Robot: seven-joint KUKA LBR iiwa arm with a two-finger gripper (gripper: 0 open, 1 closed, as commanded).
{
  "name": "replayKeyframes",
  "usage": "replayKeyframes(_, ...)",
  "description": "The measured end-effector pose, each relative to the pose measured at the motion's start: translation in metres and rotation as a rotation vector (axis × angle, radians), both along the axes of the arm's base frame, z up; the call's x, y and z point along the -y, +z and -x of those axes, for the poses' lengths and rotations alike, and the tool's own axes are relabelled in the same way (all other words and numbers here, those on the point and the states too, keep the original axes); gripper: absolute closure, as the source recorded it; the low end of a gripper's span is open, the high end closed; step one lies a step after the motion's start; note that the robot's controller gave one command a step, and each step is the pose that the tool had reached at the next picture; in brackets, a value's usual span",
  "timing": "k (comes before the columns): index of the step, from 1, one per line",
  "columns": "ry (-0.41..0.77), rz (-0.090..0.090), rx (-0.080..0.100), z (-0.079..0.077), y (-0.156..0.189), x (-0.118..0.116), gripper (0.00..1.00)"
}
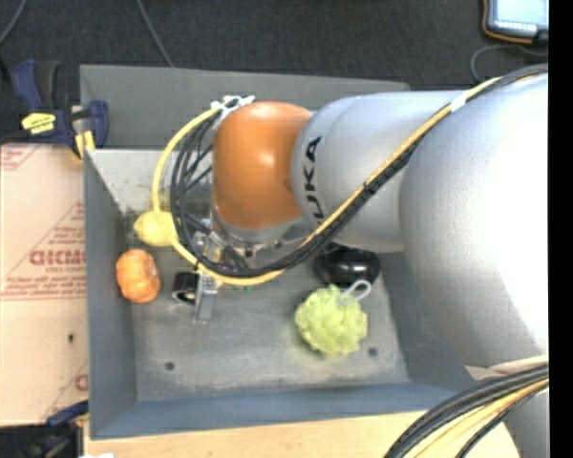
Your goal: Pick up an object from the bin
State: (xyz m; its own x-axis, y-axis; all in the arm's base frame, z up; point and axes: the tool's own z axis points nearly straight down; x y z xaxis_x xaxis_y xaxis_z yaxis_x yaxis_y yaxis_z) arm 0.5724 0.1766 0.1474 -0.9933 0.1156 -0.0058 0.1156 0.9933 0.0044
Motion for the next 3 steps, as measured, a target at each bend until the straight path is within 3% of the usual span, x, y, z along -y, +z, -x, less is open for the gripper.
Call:
replayKeyframes(1,0.314,0.0,0.03,0.0121,-0.0675,0.0205,1.0)
replayKeyframes(3,0.301,-0.003,0.03,0.0057,-0.0692,0.0217,1.0)
